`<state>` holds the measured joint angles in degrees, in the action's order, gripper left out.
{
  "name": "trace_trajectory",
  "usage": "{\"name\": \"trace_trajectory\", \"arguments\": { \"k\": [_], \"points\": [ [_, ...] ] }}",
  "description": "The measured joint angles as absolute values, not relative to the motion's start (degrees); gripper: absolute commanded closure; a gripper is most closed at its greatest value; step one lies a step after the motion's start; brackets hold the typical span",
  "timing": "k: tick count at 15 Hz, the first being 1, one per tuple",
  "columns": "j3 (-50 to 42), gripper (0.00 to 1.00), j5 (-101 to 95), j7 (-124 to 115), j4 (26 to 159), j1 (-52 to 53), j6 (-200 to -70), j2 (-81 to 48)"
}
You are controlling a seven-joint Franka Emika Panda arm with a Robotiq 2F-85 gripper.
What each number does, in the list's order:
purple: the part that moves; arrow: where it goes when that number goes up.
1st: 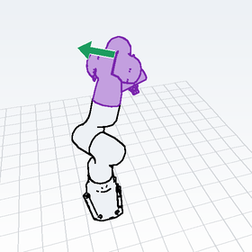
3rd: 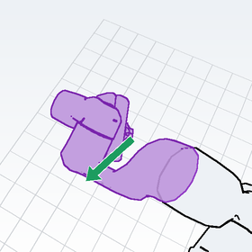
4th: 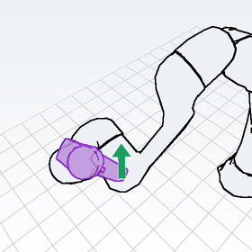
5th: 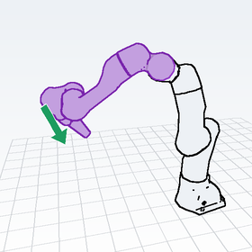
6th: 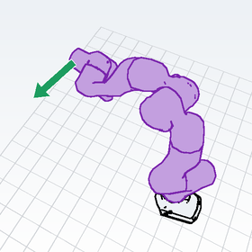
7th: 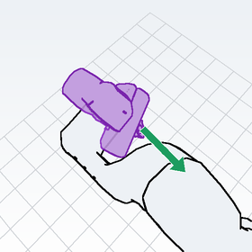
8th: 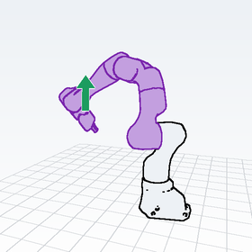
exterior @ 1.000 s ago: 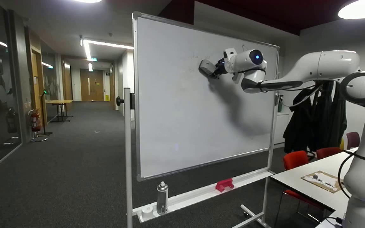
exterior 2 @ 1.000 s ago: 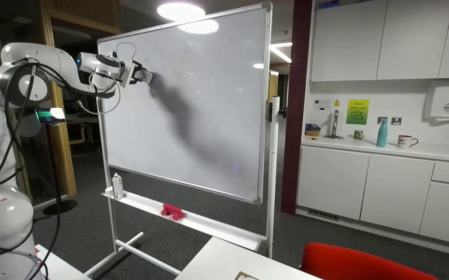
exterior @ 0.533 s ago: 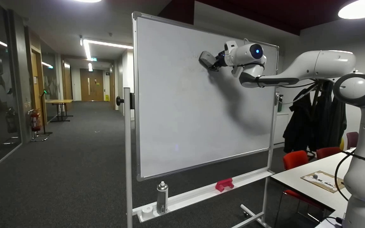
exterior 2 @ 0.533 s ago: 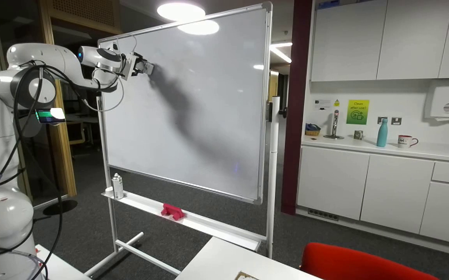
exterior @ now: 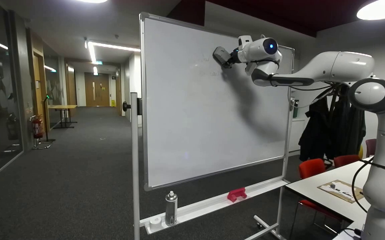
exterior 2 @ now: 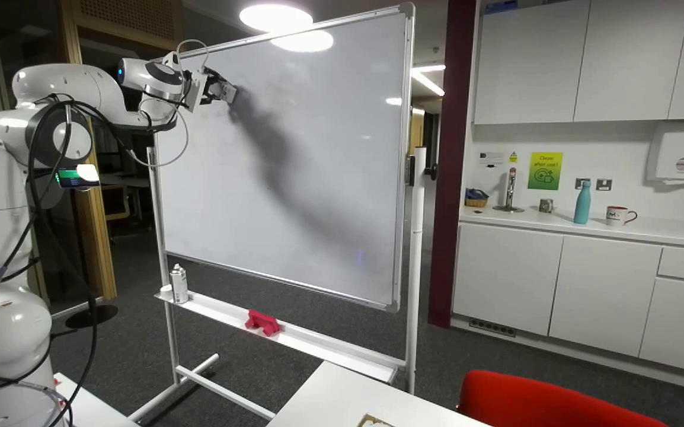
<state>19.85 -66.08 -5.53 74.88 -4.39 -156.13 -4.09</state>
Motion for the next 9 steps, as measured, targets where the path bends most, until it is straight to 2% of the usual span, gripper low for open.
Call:
{"name": "trace_trajectory", "arguments": {
  "k": [9],
  "points": [
    [20.02,0.65,-65.62,-4.79,73.01,-4.01,-155.25,-5.83]
  ]
}}
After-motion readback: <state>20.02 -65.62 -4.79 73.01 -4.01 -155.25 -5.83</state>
